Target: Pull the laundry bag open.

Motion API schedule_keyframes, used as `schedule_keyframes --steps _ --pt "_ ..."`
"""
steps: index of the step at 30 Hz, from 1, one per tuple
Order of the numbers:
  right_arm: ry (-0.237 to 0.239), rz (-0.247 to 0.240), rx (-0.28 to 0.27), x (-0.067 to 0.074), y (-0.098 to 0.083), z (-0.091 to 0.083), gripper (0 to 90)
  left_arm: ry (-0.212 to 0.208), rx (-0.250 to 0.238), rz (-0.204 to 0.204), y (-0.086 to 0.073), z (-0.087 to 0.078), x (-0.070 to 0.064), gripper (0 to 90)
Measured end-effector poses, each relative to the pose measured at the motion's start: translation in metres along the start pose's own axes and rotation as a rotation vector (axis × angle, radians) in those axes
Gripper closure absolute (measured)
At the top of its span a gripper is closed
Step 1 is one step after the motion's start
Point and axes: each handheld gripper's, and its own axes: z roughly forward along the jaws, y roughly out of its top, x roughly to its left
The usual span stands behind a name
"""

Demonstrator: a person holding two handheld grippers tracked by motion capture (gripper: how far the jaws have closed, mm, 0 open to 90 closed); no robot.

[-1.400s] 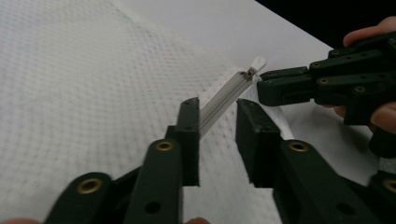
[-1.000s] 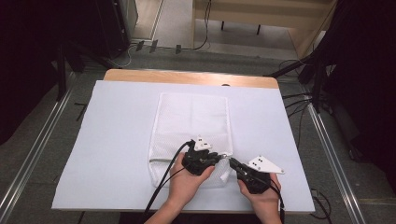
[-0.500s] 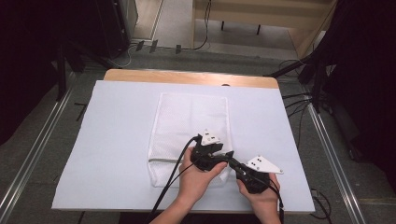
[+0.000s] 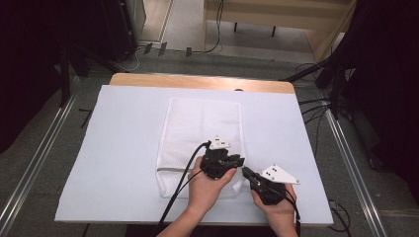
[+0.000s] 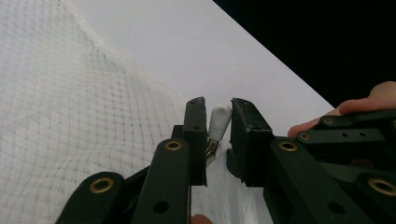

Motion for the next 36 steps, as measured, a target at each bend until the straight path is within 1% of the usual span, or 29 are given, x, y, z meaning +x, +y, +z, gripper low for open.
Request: schedule_keyframes --steps 4,8,9,10,12,14,17,18,19,20,21,22,23,24,25,26,27,28,31,32,33,34,35,36 --pt "-0.004 0.001 -0.002 -0.001 0.000 0.000 89.9 -0.014 0.005 0.007 -0.002 -0.004 0.003 81.0" --pt "-0.008 0.000 0.001 -0.001 -0.001 0.000 89.8 -0.040 -0.007 -0.021 -0.007 -0.007 0.008 81.9" --pt "-0.009 0.000 0.001 -0.001 -0.001 0.000 89.8 -0.050 -0.003 -0.025 -0.008 -0.008 0.010 90.0" --pt "-0.008 -0.001 -0.002 -0.001 -0.001 0.000 89.8 -0.062 -0.002 -0.021 -0.009 -0.009 0.011 90.0" --pt "-0.007 0.003 -0.006 -0.001 0.000 0.000 89.9 -0.056 -0.009 -0.032 -0.010 -0.012 0.014 90.0" --pt "-0.010 0.003 -0.010 -0.002 0.001 -0.001 89.9 -0.052 -0.002 -0.029 -0.011 -0.013 0.016 90.0" --pt "-0.010 0.002 -0.005 -0.002 0.000 -0.001 89.9 -0.048 -0.009 -0.036 -0.012 -0.015 0.017 89.6" --pt "-0.010 0.003 -0.005 -0.002 0.000 -0.001 89.9 -0.037 -0.031 -0.049 -0.011 -0.015 0.018 83.0" --pt "-0.008 -0.001 -0.007 -0.002 0.000 -0.001 89.9 -0.037 -0.031 -0.049 -0.011 -0.015 0.018 77.2" --pt "-0.009 -0.002 -0.007 -0.001 0.001 -0.001 89.9 -0.031 -0.039 -0.059 -0.010 -0.015 0.017 72.4" --pt "-0.009 -0.003 -0.007 -0.001 0.001 0.000 89.9 -0.023 -0.037 -0.064 -0.008 -0.014 0.016 68.2" --pt "-0.009 -0.003 -0.007 -0.001 0.001 0.000 89.9 -0.012 -0.036 -0.061 -0.006 -0.012 0.013 68.2" --pt "-0.007 -0.005 -0.007 0.000 0.001 0.000 89.9 -0.007 -0.033 -0.054 -0.004 -0.010 0.010 61.7" --pt "-0.004 -0.005 -0.007 0.001 0.001 0.000 89.9 -0.003 -0.029 -0.047 -0.003 -0.008 0.007 58.4" --pt "-0.004 -0.007 -0.009 0.001 0.001 0.000 89.8 0.009 -0.025 -0.046 -0.001 -0.005 0.003 55.1" --pt "-0.004 -0.007 -0.009 0.001 0.001 0.000 89.8 0.015 -0.019 -0.044 0.001 -0.003 0.001 55.1" --pt "-0.002 -0.008 -0.010 0.001 0.001 0.000 89.9 0.033 -0.009 -0.044 0.004 0.003 -0.004 49.1" --pt "-0.002 -0.008 -0.010 0.001 0.001 0.000 89.9 0.033 -0.009 -0.044 0.004 0.003 -0.004 47.2" --pt "0.004 -0.011 -0.017 0.004 0.001 -0.001 89.9 0.023 0.017 -0.054 0.008 0.012 -0.007 48.7" --pt "0.004 -0.028 -0.027 0.005 0.001 -0.002 89.9 0.023 0.035 -0.054 0.009 0.017 -0.007 51.6" --pt "0.004 -0.028 -0.027 0.005 0.001 -0.002 89.9 0.023 0.035 -0.054 0.009 0.017 -0.007 55.2" --pt "-0.001 -0.035 -0.032 0.006 0.002 -0.002 89.9 0.026 0.042 -0.054 0.009 0.017 -0.006 55.2" --pt "-0.003 -0.038 -0.033 0.006 0.002 -0.003 89.9 0.023 0.044 -0.053 0.009 0.016 -0.005 62.0" --pt "-0.003 -0.038 -0.033 0.006 0.002 -0.003 89.9 0.018 0.039 -0.056 0.009 0.015 -0.003 62.0"
